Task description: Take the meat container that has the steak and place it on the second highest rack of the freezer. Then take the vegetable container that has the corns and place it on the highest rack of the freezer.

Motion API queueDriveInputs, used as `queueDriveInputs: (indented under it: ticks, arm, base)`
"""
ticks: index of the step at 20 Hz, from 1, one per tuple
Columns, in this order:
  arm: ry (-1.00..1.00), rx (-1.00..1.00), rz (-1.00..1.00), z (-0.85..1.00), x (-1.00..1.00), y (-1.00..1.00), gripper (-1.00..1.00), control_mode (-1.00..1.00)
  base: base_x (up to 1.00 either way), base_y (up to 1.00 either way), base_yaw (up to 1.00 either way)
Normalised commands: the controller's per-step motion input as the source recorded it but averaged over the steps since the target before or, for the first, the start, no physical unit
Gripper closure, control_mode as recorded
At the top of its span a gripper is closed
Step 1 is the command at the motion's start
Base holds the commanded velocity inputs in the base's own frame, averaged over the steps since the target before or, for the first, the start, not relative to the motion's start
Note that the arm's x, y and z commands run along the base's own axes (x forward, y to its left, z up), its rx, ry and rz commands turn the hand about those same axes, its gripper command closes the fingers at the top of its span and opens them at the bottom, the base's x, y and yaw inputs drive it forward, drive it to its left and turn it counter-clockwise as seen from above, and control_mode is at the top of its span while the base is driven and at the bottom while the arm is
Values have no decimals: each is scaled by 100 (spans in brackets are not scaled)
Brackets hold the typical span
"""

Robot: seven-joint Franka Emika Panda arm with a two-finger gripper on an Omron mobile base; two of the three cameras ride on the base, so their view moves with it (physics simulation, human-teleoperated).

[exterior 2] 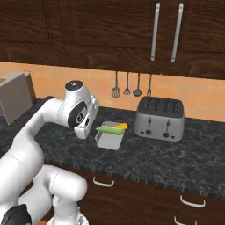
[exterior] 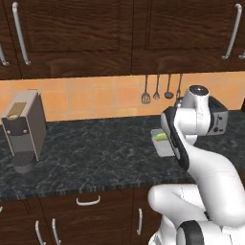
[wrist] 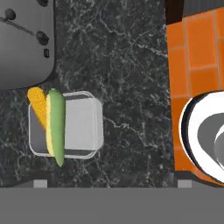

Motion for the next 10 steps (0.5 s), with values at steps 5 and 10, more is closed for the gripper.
queueDriveInputs:
  ticks: [5,10]
  arm:
    - [5,7,15,-53,50,-54,-100,-100]
    - [4,5,14,-75,30,-37,-100,-100]
  base:
    - [0,0,0]
    - [0,0,0]
